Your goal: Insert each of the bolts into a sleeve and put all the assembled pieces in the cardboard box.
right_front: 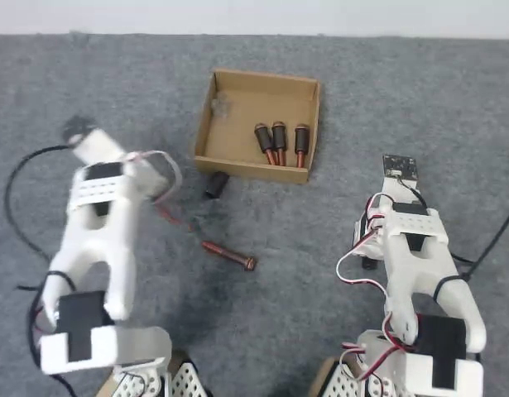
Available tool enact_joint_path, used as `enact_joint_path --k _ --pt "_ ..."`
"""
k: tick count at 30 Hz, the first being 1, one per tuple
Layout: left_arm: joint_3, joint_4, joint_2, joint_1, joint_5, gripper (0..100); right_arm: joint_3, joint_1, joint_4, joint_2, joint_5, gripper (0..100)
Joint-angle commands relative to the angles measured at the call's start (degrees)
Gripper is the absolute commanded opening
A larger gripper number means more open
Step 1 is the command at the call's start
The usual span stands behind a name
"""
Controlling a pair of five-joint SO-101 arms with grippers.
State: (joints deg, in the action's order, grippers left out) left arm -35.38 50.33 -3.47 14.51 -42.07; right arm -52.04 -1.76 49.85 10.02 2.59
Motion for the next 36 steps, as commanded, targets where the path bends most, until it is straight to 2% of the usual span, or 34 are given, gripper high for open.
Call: enact_joint_path --k 1,13,22,29,36 --pt "1.2 -6.8 4.8 5.9 0.4 1 1.3 0.0 -2.8 -1.0 -0.7 0.9" --pt "2.4 -7.1 6.9 6.1 0.4 1 12.8 4.5 -4.1 -1.0 -1.0 0.7" --pt "2.4 -7.1 6.9 6.1 0.4 1 24.3 11.8 -5.6 -1.6 -0.5 0.7" --pt "2.4 -7.1 6.9 6.1 0.4 1 17.1 17.5 -23.5 -1.6 -0.9 0.7" --pt "2.3 -7.1 6.9 5.4 0.4 1 8.5 20.7 -49.3 -1.6 -0.9 0.7"
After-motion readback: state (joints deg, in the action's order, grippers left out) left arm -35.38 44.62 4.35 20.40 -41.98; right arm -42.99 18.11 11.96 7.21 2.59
